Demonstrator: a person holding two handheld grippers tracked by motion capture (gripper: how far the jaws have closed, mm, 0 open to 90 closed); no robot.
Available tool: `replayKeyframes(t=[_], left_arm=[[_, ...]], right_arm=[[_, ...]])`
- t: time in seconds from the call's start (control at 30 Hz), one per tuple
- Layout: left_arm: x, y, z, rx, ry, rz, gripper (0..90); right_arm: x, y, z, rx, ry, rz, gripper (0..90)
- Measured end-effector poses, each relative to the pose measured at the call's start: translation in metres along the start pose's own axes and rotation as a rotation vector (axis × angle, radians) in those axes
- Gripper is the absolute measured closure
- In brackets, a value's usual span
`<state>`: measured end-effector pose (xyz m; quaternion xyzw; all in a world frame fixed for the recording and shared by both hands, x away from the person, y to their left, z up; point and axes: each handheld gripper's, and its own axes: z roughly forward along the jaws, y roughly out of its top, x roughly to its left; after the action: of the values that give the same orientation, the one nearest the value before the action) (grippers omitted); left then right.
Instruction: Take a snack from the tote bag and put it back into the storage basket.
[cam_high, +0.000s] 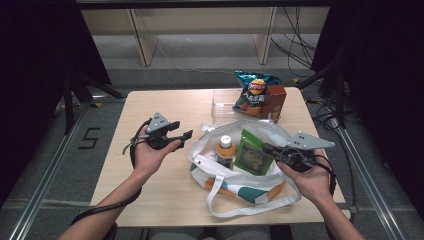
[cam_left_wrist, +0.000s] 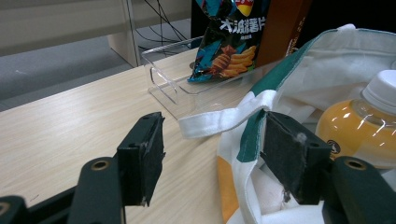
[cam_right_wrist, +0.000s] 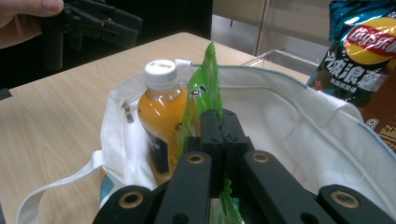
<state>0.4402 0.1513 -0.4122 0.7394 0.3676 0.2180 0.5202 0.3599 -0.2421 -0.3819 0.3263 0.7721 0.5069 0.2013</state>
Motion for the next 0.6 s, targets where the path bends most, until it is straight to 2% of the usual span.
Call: replayKeyframes(t=[0.03,0.1,0.17,0.2,0.23,0.27,0.33,0.37,0.4,0.43,0.47,0.5,0.53,0.57,0.6], left_arm=[[0.000,0.000,0.000,0.000,0.000,-0.001,37.7],[0.000,0.000,0.000,0.000,0.000,-0.001,37.7],[0.000,0.000,0.000,-0.002,-0.001,0.000,37.7],[0.000,0.000,0.000,-0.001,0.000,0.001,37.7],[0.000,0.000,0.000,-0.003,-0.001,-0.001,37.7],[0.000,0.000,0.000,-0.003,-0.001,-0.001,37.7],[0.000,0.001,0.000,-0.003,-0.001,-0.001,37.6],[0.000,0.001,0.000,-0.004,-0.002,-0.002,37.7],[0.000,0.001,-0.001,-0.004,-0.002,-0.002,37.6],[0.000,0.001,-0.001,-0.005,-0.001,-0.003,37.7],[0.000,0.001,-0.001,-0.006,-0.001,-0.003,37.7],[0.000,0.001,-0.001,-0.006,-0.001,-0.004,37.7],[0.000,0.001,-0.001,-0.006,-0.001,-0.004,37.7],[0.000,0.001,-0.001,-0.006,-0.002,-0.004,37.6],[0.000,0.001,-0.001,-0.006,-0.001,-0.004,37.6]], right_arm=[[-0.001,0.001,0.000,-0.020,-0.004,-0.017,90.0],[-0.001,0.004,-0.002,-0.031,-0.016,0.002,90.0],[-0.004,0.007,-0.004,-0.036,-0.016,-0.022,90.0],[-0.002,0.008,-0.004,-0.052,-0.029,0.006,90.0],[-0.005,0.009,-0.005,-0.038,-0.011,-0.021,90.0],[-0.004,0.010,-0.005,-0.058,-0.038,-0.007,90.0],[-0.006,0.013,-0.006,-0.052,-0.028,-0.026,90.0],[-0.004,0.013,-0.006,-0.060,-0.039,-0.007,90.0],[-0.007,0.015,-0.008,-0.051,-0.030,-0.035,90.0],[-0.006,0.017,-0.007,-0.067,-0.030,-0.021,90.0],[-0.008,0.018,-0.008,-0.067,-0.033,-0.048,90.0],[-0.007,0.019,-0.007,-0.088,-0.039,-0.042,90.0],[-0.007,0.021,-0.009,-0.079,-0.044,-0.031,90.0],[-0.009,0.022,-0.009,-0.089,-0.044,-0.048,90.0],[-0.008,0.024,-0.011,-0.094,-0.047,-0.031,90.0]])
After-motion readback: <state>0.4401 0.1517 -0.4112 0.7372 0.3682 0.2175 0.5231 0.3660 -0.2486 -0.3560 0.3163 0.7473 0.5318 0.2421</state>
